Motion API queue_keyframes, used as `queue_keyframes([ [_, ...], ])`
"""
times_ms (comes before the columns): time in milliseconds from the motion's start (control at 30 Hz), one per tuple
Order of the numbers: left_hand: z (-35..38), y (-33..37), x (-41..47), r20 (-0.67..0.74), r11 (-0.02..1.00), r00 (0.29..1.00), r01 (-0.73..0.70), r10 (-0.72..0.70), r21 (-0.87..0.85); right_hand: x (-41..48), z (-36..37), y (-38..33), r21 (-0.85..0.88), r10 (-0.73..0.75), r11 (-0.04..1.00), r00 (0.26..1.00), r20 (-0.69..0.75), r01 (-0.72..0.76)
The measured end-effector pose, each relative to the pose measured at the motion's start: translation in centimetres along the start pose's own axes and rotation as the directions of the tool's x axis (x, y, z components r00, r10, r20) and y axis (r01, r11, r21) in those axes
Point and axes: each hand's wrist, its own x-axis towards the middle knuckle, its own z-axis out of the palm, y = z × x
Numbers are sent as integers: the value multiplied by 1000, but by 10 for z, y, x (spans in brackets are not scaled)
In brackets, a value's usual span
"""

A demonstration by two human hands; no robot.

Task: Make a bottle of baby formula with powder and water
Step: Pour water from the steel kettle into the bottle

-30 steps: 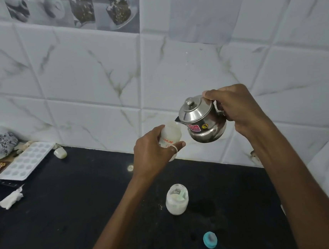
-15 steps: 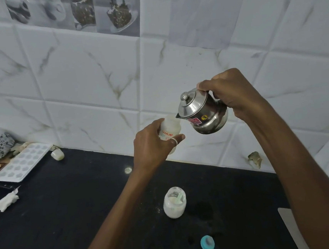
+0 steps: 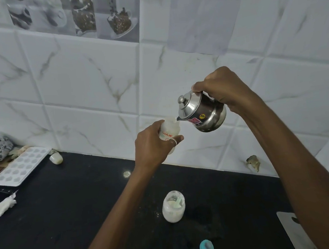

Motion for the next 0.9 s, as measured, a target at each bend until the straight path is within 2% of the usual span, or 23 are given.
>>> queue_keyframes([
  [900,10,-8,-1,-5,1000,1000,-3,3,4,12,2,-5,-166,-50,985,999,15,52],
])
